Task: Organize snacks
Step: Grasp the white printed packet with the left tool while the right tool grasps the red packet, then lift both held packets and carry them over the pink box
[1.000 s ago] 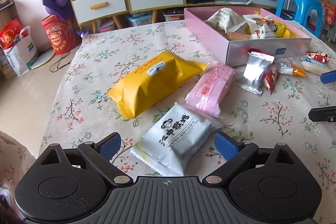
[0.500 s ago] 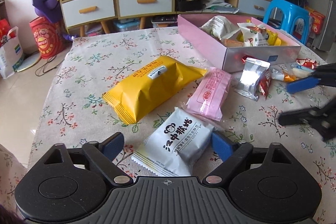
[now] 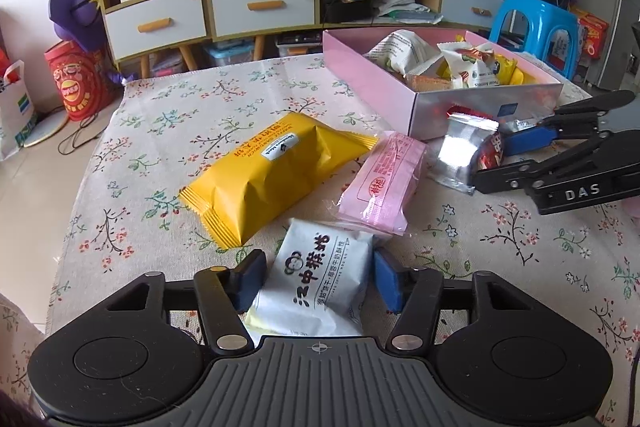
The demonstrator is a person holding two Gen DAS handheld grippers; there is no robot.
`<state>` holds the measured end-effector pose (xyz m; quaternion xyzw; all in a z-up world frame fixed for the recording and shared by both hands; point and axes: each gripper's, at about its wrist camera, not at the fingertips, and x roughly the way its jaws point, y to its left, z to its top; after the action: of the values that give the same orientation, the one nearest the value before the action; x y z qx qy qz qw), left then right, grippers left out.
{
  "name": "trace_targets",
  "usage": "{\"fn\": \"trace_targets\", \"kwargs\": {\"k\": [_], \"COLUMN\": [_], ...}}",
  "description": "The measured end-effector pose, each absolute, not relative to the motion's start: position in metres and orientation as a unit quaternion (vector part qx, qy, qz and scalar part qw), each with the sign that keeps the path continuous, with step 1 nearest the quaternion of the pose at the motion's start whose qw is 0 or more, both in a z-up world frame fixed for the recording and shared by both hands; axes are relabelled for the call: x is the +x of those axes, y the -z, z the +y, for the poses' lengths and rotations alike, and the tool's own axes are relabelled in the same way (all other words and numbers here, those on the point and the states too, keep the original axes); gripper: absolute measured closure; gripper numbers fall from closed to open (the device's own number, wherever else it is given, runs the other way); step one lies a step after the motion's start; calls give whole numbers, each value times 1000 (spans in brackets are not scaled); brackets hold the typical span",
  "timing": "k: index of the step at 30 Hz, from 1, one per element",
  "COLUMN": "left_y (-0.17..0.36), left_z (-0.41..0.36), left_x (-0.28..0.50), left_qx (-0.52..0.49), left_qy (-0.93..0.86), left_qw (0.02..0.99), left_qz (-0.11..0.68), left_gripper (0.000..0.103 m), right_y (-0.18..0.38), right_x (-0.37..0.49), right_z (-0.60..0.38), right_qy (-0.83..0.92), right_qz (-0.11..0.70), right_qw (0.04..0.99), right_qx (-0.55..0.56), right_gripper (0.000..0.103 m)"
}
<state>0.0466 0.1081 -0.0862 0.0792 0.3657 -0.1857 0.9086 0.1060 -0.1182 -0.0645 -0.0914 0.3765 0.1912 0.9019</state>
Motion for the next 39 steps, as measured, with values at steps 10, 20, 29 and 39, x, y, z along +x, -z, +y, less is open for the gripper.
{"fn": "trace_targets", "kwargs": {"k": [10,20,29,39], "left_y": [84,82,80,74], "left_z": [104,91,62,23], "left_x": [45,28,9,10], "left_qx": [75,81,94,110], "left_qy": [180,188,201,190], "left_qw": [907,901,895,889], "left_qz": [375,383,388,403], "left_gripper": [57,58,58,58], "right_y": [61,56,50,35], "right_x": [105,80,55,51], "right_z": [-114,-130,-145,-143], "right_qy": [-211,-223,-224,-210], "right_qz": [374,394,415,420], "right_qw": [898,887,877,879], "right_qx": [-101,-89,-94,-86], "right_gripper": [63,63,63,63]}}
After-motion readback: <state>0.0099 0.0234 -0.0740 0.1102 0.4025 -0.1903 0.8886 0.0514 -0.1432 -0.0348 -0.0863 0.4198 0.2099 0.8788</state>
